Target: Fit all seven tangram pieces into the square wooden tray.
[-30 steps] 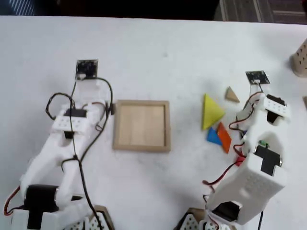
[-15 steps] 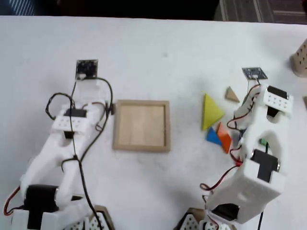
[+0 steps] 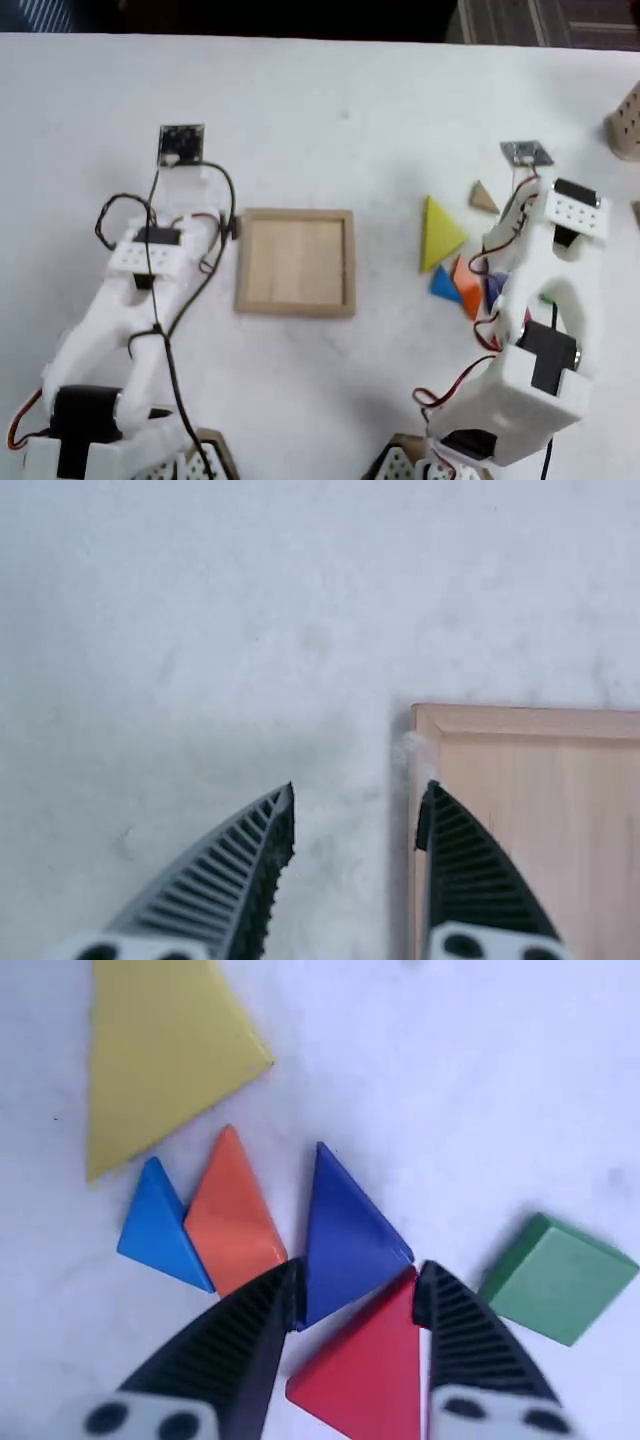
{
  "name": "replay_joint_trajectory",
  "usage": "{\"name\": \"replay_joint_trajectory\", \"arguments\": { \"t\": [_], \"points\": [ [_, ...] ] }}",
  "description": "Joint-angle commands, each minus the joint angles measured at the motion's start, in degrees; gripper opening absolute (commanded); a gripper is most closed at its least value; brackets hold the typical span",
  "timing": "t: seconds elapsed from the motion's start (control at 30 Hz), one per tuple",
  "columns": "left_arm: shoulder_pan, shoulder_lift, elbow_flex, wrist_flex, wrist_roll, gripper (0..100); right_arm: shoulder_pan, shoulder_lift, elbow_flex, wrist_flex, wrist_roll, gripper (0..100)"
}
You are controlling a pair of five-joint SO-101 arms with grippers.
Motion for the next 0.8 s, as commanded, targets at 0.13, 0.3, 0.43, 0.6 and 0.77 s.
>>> {"name": "replay_joint_trajectory", "arguments": {
  "t": [0.13, 0.3, 0.43, 0.6, 0.77],
  "points": [
    [-0.4, -2.9, -0.5, -0.9, -0.7, 21, -0.5, -5.4, 9.9, -12.3, -0.2, 26.3],
    [-0.4, -2.9, -0.5, -0.9, -0.7, 21, -0.3, -2.7, 11.6, -16.2, -0.2, 23.1],
    [-0.4, -2.9, -0.5, -0.9, -0.7, 21, 0.1, -0.7, 11.6, -16.7, 2.3, 20.1],
    [-0.4, -2.9, -0.5, -0.9, -0.7, 21, 1.3, -0.2, 12.0, -17.0, 3.8, 19.8],
    [-0.4, -2.9, -0.5, -0.9, -0.7, 21, 1.7, -0.2, 12.0, -17.0, 4.0, 19.7]
  ]
}}
